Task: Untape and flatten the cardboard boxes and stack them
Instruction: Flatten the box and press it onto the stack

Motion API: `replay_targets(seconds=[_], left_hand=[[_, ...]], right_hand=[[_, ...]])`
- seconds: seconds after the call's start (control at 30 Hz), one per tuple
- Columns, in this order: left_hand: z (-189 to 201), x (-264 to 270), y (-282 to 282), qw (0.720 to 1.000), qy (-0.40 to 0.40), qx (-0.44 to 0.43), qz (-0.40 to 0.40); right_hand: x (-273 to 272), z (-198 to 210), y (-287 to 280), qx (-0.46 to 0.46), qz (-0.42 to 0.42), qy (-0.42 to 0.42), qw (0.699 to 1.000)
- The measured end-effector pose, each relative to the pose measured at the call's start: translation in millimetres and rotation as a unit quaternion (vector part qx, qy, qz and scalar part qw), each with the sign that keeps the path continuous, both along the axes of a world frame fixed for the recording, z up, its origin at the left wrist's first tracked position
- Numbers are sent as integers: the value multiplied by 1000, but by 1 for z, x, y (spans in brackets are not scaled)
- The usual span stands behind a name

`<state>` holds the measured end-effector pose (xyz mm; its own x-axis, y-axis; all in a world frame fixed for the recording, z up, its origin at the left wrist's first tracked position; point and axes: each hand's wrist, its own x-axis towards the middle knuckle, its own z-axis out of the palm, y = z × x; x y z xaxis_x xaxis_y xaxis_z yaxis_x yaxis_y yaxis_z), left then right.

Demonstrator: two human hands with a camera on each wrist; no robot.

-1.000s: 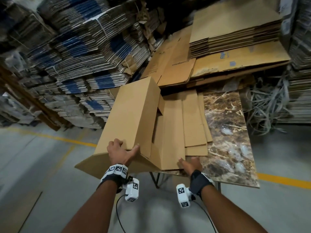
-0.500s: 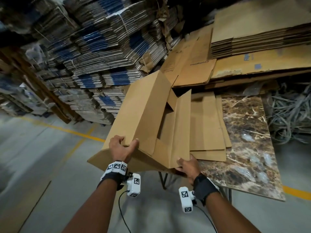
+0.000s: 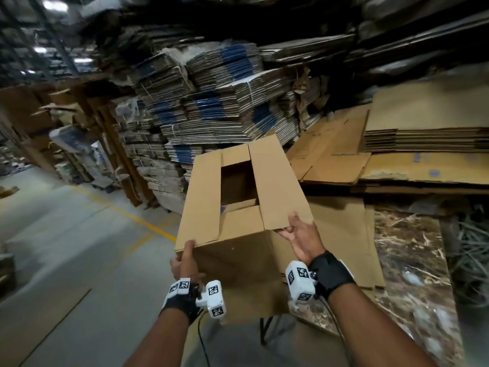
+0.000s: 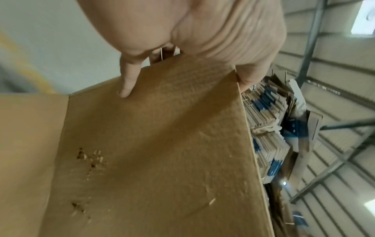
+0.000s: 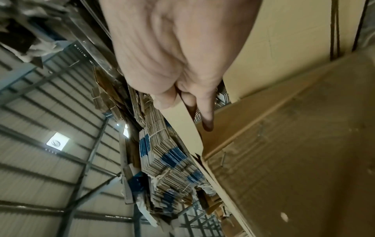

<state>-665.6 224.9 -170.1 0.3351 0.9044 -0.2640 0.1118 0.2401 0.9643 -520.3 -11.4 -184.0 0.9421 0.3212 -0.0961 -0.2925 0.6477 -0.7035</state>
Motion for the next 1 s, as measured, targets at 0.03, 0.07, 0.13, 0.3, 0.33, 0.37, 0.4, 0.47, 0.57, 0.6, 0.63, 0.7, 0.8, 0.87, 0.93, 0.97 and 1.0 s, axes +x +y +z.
replay_targets(seconds=[0.03, 0.07, 0.13, 0.3, 0.33, 0.37, 0.4, 0.47, 0.57, 0.6, 0.63, 0.7, 0.8, 0.87, 0.93, 0.97, 1.0], left_hand=[[3, 4, -4, 999, -22, -23, -3], [5, 9, -9, 998, -48, -47, -11], [9, 19, -22, 993, -85, -79, -21], [-2, 39, -52, 990, -84, -83, -82], [-2, 42, -57, 990, -69, -71, -100], [0, 46, -60, 990, -52, -58, -119], [1, 53, -62, 989, -33, -47, -137], [7, 65, -67, 986, -1, -23, -163], [11, 76, -73, 985, 35, 8, -169], [10, 79, -73, 984, 47, 22, -168], [8, 81, -72, 983, 55, 32, -170], [5, 86, -67, 983, 55, 36, -174], [1, 90, -61, 982, 57, 36, -176], [0, 90, -59, 981, 57, 41, -179], [-1, 89, -58, 980, 56, 42, -184], [0, 88, -57, 979, 57, 44, -188], [0, 88, -57, 978, 59, 51, -191]], right_hand=[[2, 9, -2, 19, 5, 17, 1000], [6, 17, -3, 39, 6, 39, 998], [15, 32, -8, 60, 6, 88, 994], [32, 25, -38, 30, -30, 159, 986], [37, 18, -46, 9, -42, 171, 984], [38, 12, -54, -23, -47, 178, 983], [42, 2, -60, -62, -52, 190, 978], [45, -12, -73, -145, -43, 199, 968], [50, -32, -84, -306, -28, 148, 940], [48, -32, -87, -355, -49, 118, 926], [40, -22, -89, -387, -71, 70, 917], [32, -7, -86, -393, -86, -39, 915], [23, 5, -69, -392, -41, -91, 914], [24, 8, -55, -422, -18, -104, 901], [27, 10, -42, -452, -39, -105, 885], [28, 9, -37, -453, -61, -96, 884], [28, 9, -32, -451, -82, -86, 884]])
